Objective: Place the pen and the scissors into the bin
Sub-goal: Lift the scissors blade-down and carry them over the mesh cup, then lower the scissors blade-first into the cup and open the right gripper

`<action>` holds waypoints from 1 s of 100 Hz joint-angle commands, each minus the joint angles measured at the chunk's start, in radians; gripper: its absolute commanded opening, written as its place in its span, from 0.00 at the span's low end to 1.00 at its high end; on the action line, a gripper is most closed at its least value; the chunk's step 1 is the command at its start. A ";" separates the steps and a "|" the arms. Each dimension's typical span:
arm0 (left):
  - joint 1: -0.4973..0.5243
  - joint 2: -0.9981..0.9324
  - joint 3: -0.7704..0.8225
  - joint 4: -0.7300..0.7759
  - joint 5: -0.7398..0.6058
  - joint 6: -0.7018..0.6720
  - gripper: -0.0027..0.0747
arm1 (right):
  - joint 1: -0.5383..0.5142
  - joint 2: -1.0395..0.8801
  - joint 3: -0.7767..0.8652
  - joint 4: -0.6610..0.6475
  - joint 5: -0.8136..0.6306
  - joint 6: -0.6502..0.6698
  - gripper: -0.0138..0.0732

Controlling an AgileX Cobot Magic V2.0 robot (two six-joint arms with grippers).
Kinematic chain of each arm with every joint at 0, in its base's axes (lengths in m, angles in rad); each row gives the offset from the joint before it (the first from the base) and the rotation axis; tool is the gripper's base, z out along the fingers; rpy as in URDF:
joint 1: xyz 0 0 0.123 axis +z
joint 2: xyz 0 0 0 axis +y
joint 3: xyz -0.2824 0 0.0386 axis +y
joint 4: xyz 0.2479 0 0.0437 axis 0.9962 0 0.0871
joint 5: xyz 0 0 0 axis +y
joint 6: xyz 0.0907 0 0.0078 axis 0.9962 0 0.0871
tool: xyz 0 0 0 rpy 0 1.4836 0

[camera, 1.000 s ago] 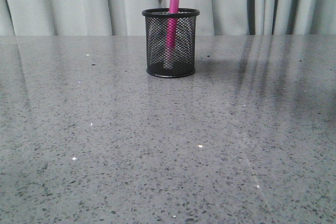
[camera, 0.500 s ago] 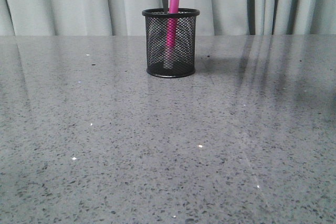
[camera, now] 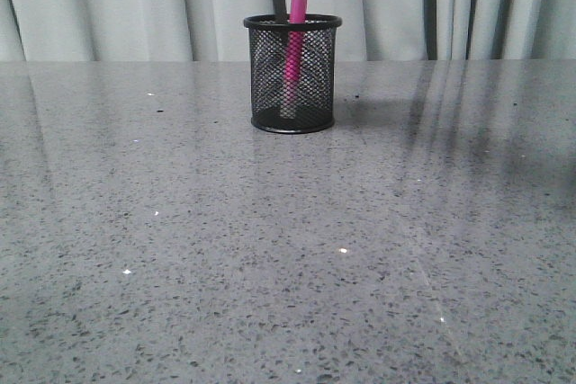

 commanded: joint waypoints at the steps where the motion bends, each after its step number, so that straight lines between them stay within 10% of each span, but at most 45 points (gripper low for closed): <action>1: -0.008 0.010 -0.027 -0.011 -0.064 0.001 0.15 | -0.007 -0.041 0.000 -0.004 -0.113 -0.011 0.07; 63: -0.008 0.010 -0.027 -0.010 -0.064 0.001 0.15 | -0.007 -0.041 0.057 -0.004 -0.157 -0.011 0.08; 100: -0.008 0.010 -0.027 -0.010 -0.064 0.001 0.15 | -0.007 -0.041 0.057 -0.004 -0.158 -0.011 0.39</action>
